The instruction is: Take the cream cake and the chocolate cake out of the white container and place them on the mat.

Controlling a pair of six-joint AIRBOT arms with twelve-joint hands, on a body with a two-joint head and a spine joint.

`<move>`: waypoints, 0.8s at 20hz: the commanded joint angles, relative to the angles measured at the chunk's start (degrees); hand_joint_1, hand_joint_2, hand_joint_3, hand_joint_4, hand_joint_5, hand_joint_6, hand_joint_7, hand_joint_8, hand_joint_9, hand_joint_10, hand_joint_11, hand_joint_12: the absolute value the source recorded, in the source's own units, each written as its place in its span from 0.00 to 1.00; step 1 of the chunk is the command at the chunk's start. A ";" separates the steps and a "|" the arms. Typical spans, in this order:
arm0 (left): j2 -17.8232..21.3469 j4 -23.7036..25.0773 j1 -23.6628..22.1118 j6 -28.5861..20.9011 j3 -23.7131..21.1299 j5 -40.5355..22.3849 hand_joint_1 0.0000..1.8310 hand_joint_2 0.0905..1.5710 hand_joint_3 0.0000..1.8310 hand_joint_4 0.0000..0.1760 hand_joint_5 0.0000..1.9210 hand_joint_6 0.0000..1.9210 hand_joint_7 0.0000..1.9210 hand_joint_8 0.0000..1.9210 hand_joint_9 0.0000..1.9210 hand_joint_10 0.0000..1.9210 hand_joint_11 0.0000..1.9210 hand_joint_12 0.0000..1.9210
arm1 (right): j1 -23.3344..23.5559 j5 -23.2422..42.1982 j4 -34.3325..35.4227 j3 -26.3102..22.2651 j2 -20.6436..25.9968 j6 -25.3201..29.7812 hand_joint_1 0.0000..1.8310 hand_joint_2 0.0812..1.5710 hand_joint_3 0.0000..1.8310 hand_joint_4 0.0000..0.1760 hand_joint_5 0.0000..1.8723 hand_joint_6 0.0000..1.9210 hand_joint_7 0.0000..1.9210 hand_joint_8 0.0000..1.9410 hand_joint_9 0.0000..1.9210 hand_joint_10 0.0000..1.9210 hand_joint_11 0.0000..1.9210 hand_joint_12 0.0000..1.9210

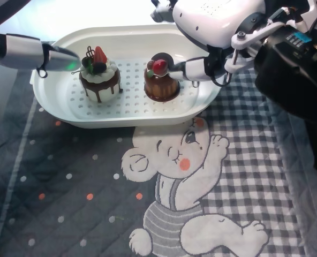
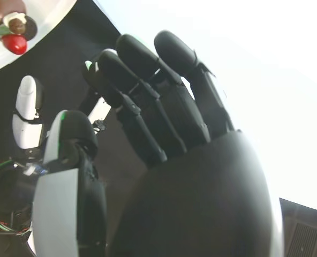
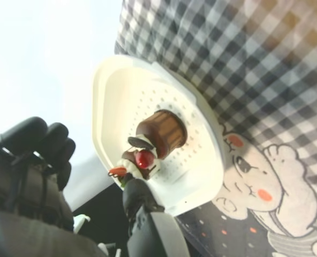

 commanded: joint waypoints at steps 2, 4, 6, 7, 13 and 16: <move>0.34 0.10 -0.03 0.00 0.02 -6.98 0.47 0.54 0.00 0.00 0.13 0.01 0.08 0.00 0.07 0.01 0.00 0.39 | 1.13 6.70 -1.28 -0.43 -0.02 -0.05 0.49 0.53 0.00 0.00 0.38 0.02 0.38 0.01 0.32 0.16 0.06 0.73; -0.02 -0.03 0.04 0.04 0.34 -6.24 0.46 0.54 0.00 0.00 0.12 0.00 0.06 0.00 0.05 0.00 0.00 0.38 | 1.13 6.67 -1.28 -0.42 0.00 -0.05 0.51 0.55 0.00 0.00 0.38 0.00 0.38 0.00 0.33 0.13 0.06 0.73; -1.39 -0.16 -0.76 0.05 1.81 -3.77 0.46 0.54 0.00 0.00 0.13 0.00 0.10 0.01 0.11 0.02 0.00 0.49 | 1.13 6.22 -0.68 0.27 0.03 -0.05 0.52 0.56 0.00 0.00 0.38 0.00 0.37 0.00 0.32 0.11 0.05 0.71; -3.17 -0.54 -1.47 0.05 3.71 -1.05 0.47 0.54 0.00 0.00 0.13 0.01 0.12 0.01 0.13 0.03 0.00 0.55 | 1.13 5.44 0.26 1.22 -0.38 -0.05 0.51 0.56 0.00 0.00 0.37 0.00 0.37 0.00 0.32 0.10 0.05 0.71; -6.90 -2.32 -1.74 0.05 8.00 4.52 0.46 0.54 0.00 0.00 0.14 0.00 0.12 0.00 0.14 0.01 0.00 0.62 | 1.14 1.56 3.27 5.55 -3.82 -0.05 0.49 0.52 0.00 0.00 0.27 0.00 0.27 0.00 0.27 0.04 0.01 0.73; -8.00 -2.80 -1.82 0.04 9.40 6.61 0.46 0.52 0.00 0.00 0.14 0.00 0.13 0.00 0.17 0.02 0.00 0.68 | 1.14 0.62 4.46 6.62 -4.77 -0.05 0.48 0.50 0.00 0.00 0.22 0.00 0.23 0.00 0.24 0.02 0.00 0.71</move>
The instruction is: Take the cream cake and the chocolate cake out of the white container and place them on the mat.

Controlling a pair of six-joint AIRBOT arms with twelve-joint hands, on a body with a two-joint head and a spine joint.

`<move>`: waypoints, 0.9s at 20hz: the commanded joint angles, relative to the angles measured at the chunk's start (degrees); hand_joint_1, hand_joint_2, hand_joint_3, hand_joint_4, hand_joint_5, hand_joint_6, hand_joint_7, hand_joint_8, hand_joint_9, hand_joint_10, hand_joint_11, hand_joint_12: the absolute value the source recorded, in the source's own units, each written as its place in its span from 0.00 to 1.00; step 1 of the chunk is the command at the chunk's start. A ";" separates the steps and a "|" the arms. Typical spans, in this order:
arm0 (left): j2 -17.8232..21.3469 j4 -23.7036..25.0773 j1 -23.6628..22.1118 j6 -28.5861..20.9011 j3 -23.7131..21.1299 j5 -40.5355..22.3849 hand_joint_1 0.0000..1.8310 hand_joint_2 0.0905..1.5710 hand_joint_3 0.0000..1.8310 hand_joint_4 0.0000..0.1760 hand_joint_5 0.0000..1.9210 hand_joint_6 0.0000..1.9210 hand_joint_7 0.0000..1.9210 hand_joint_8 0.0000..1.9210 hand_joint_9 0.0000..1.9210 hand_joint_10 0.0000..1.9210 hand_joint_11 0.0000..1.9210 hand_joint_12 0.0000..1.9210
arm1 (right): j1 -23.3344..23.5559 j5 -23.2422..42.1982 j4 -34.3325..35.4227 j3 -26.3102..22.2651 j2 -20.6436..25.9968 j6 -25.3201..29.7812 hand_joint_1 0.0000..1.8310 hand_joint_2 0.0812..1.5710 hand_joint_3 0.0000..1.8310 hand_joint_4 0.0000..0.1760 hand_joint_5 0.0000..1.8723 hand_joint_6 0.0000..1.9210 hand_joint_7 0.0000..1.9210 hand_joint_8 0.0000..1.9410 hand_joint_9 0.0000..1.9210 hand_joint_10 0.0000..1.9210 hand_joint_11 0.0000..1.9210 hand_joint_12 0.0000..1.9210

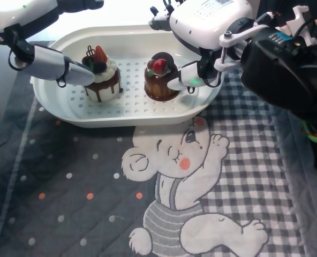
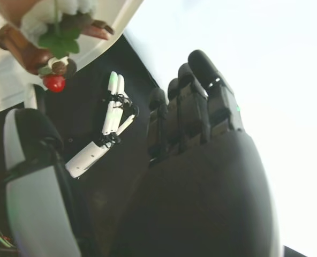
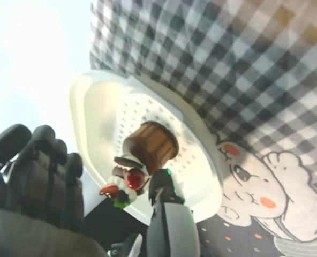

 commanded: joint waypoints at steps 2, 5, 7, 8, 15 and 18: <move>-0.96 0.24 -0.84 -0.05 0.94 -4.48 0.48 0.52 0.00 0.00 0.14 0.00 0.13 0.00 0.17 0.02 0.00 0.68 | 0.96 6.31 -0.93 0.28 -0.55 -0.05 0.49 0.49 0.00 0.00 0.20 0.00 0.21 0.00 0.23 0.01 0.00 0.66; -1.95 -0.29 -0.79 -0.05 2.15 -3.03 0.48 0.52 0.00 0.00 0.15 0.00 0.13 0.00 0.18 0.02 0.00 0.69 | 0.97 6.15 -0.82 0.63 -1.56 -0.05 0.48 0.48 0.00 0.00 0.20 0.00 0.22 0.00 0.24 0.01 0.01 0.65; -2.71 -0.66 -0.74 -0.05 3.02 -2.11 0.49 0.52 0.00 0.00 0.15 0.00 0.14 0.01 0.19 0.02 0.00 0.69 | 0.97 5.22 0.00 1.59 -2.43 -0.05 0.47 0.48 0.00 0.00 0.21 0.00 0.22 0.00 0.24 0.01 0.02 0.63; -3.03 -0.84 -0.68 -0.05 3.36 -1.74 0.49 0.51 0.00 0.00 0.15 0.00 0.14 0.00 0.18 0.02 0.00 0.69 | 0.97 4.67 0.45 2.06 -2.80 -0.05 0.47 0.48 0.00 0.00 0.21 0.00 0.22 0.00 0.25 0.01 0.03 0.62; -5.30 -2.14 0.12 -0.06 5.88 1.01 0.52 0.52 0.00 0.00 0.16 0.00 0.16 0.00 0.20 0.02 0.00 0.68 | 0.96 1.12 2.31 5.09 -5.28 -0.05 0.48 0.49 0.00 0.00 0.25 0.01 0.23 0.00 0.26 0.01 0.05 0.63; -6.27 -2.72 0.58 -0.06 6.98 2.19 0.51 0.52 0.00 0.00 0.16 0.00 0.16 0.00 0.20 0.02 0.00 0.67 | 0.96 0.48 2.57 5.50 -5.65 -0.05 0.48 0.50 0.00 0.00 0.27 0.01 0.25 0.00 0.28 0.01 0.05 0.67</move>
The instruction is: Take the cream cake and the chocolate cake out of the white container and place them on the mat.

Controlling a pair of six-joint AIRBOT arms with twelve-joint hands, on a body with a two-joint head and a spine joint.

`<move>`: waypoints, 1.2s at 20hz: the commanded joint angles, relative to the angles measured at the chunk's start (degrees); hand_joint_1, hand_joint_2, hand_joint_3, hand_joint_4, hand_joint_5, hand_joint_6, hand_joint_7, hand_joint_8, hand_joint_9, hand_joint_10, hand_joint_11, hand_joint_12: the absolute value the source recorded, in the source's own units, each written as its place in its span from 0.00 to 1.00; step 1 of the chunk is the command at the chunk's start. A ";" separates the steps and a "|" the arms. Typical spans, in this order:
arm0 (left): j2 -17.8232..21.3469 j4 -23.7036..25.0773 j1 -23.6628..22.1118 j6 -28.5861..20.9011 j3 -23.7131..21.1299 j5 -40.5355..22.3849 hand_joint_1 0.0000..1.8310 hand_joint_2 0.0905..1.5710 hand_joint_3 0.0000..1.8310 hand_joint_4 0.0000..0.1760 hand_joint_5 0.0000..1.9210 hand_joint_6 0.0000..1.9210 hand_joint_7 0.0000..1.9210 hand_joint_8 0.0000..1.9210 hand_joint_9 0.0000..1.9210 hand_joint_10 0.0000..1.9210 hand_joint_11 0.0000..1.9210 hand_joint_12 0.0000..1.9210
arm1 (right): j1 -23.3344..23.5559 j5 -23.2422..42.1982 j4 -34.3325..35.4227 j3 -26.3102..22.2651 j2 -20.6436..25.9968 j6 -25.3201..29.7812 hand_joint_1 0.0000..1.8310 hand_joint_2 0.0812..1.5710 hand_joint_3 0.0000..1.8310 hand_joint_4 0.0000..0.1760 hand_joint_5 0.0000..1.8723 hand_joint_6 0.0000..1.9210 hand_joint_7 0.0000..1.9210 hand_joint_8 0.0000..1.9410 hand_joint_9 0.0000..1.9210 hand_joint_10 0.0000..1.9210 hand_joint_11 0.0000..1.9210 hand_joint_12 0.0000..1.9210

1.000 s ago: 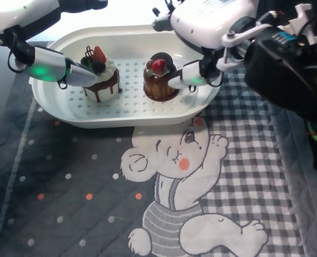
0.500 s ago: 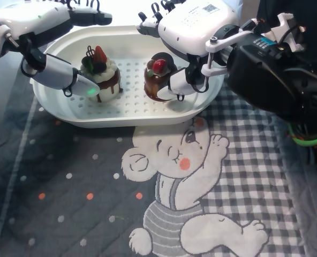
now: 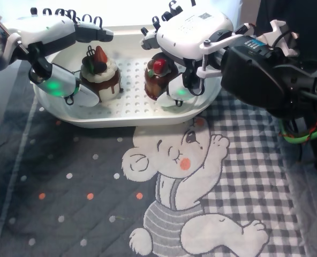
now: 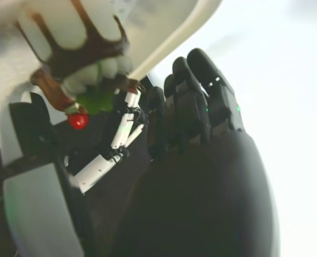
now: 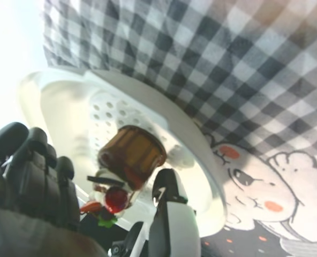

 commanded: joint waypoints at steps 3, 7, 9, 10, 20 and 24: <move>-1.07 0.08 -0.25 -0.08 1.05 -5.15 0.53 0.53 0.00 0.00 0.18 0.00 0.18 0.01 0.20 0.01 0.00 0.64 | 0.95 5.21 -0.76 0.67 -0.58 -0.03 0.50 0.52 0.00 0.00 0.30 0.00 0.32 0.02 0.33 0.04 0.05 0.85; -2.00 -0.39 -0.03 -0.08 2.04 -4.67 0.56 0.58 0.01 0.00 0.24 0.01 0.23 0.01 0.24 0.02 0.00 0.66 | 0.95 4.96 -0.71 0.84 -0.89 -0.03 0.55 0.55 0.00 0.00 0.43 0.01 0.43 0.02 0.27 0.41 0.11 0.86; -2.64 -0.72 0.19 -0.08 2.71 -4.34 0.59 0.64 0.01 0.00 0.33 0.02 0.32 0.02 0.32 0.05 0.06 0.68 | 0.95 4.93 -0.71 0.85 -0.94 -0.03 0.60 0.62 0.00 0.00 0.51 0.02 0.51 0.04 0.37 0.40 0.20 0.78; -3.01 -0.79 0.30 -0.08 3.08 -4.08 0.63 0.70 0.01 0.00 0.40 0.02 0.41 0.02 0.41 0.07 0.15 0.67 | 0.95 4.93 -0.71 0.87 -0.95 -0.03 0.66 0.69 0.00 0.00 0.58 0.32 0.50 0.44 0.40 0.47 0.25 0.79; -5.03 -4.33 2.35 -0.08 5.62 -3.18 0.73 0.78 0.00 0.00 0.36 0.63 0.38 0.73 0.38 0.83 0.32 0.83 | 0.95 4.97 -0.71 0.89 -0.93 -0.03 0.74 0.72 0.00 0.00 0.51 0.46 0.43 0.59 0.43 0.77 0.34 0.87; -5.06 -4.79 2.30 -0.15 5.76 -3.71 0.73 0.77 0.00 0.00 0.37 0.68 0.38 0.70 0.38 0.80 0.29 0.78 | 0.96 5.36 -0.71 0.83 -0.86 -0.03 0.70 0.70 0.00 0.00 0.56 0.36 0.49 0.64 0.46 0.72 0.39 0.90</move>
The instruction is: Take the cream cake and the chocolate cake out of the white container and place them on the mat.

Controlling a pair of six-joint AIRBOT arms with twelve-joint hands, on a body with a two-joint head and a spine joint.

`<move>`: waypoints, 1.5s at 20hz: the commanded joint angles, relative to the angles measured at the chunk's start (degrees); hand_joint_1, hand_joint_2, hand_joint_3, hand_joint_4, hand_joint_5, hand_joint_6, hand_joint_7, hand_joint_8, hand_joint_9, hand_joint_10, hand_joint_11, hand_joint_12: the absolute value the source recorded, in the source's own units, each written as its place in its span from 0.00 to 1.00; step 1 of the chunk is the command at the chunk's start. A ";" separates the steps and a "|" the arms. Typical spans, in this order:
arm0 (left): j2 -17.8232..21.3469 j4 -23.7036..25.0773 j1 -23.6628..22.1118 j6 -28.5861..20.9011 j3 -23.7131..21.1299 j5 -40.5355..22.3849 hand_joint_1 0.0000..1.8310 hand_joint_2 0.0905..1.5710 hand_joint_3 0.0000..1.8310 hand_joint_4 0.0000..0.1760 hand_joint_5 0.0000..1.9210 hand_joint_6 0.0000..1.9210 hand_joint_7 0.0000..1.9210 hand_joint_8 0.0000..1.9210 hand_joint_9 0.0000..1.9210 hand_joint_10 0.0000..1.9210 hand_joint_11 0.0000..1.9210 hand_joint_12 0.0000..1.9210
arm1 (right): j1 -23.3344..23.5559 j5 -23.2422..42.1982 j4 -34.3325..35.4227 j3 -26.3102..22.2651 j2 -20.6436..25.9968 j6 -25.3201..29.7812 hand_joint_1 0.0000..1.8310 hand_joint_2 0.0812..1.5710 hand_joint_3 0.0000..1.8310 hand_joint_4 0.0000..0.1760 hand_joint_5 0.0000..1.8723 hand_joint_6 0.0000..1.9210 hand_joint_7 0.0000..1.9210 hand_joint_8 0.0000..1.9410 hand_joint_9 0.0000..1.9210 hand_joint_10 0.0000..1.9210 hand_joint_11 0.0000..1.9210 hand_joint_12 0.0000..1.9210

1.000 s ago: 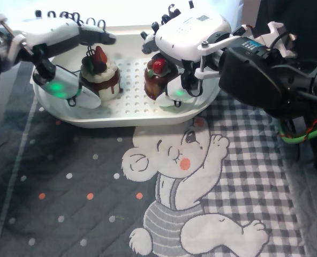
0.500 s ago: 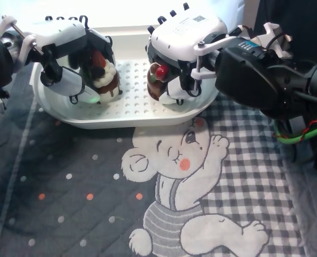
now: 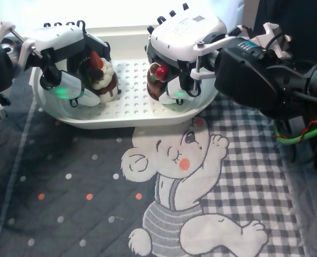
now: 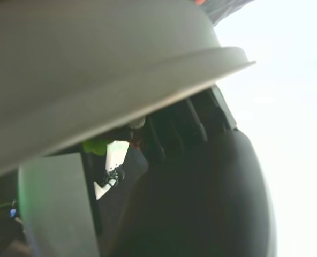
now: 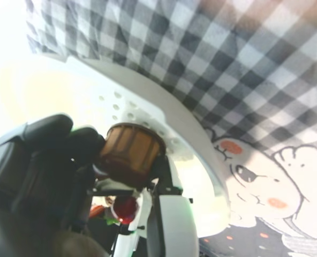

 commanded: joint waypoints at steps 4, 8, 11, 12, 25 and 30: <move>0.00 0.84 -0.81 0.18 0.24 -4.01 0.73 0.77 0.00 0.00 0.37 0.68 0.38 0.69 0.39 0.80 0.29 0.80 | 0.78 6.30 -1.04 -0.04 0.31 -0.44 0.68 0.69 0.00 0.00 0.58 0.36 0.48 0.64 0.44 0.67 0.35 0.89; 2.16 2.74 -1.58 -0.95 -2.62 -7.33 0.73 0.77 0.00 0.00 0.38 0.70 0.39 0.66 0.38 0.78 0.27 0.77 | 0.79 9.48 -1.76 -2.84 2.30 -0.44 0.75 0.69 0.00 0.00 0.54 0.45 0.50 0.48 0.46 0.70 0.34 0.79; 4.89 5.67 -2.13 -3.47 -6.00 -12.15 0.73 0.77 0.00 0.00 0.37 0.67 0.38 0.68 0.38 0.81 0.27 0.82 | 0.79 13.78 -3.89 -6.79 5.63 -0.37 0.75 0.69 0.00 0.00 0.53 0.46 0.50 0.48 0.47 0.68 0.34 0.77; 5.93 7.16 -2.13 -5.53 -7.05 -14.03 0.73 0.77 0.00 0.00 0.37 0.69 0.39 0.68 0.38 0.80 0.26 0.81 | 0.79 15.52 -5.05 -8.31 6.87 -0.10 0.75 0.71 0.00 0.00 0.50 0.43 0.49 0.56 0.45 0.73 0.34 0.83; 25.20 17.25 5.71 -11.14 -28.77 -36.00 0.74 0.74 0.00 0.00 0.38 0.66 0.45 0.60 0.44 0.70 0.35 0.76 | 0.49 31.26 -18.58 -28.64 22.57 4.49 0.75 0.71 0.00 0.00 0.40 0.55 0.51 0.52 0.48 0.71 0.50 0.74; 29.87 18.34 10.83 -11.13 -34.89 -37.72 0.74 0.74 0.00 0.00 0.38 0.64 0.44 0.62 0.44 0.72 0.36 0.76 | -4.81 33.34 -19.83 -34.46 27.70 4.49 0.75 0.72 0.00 0.00 0.43 0.49 0.48 0.58 0.46 0.75 0.46 0.82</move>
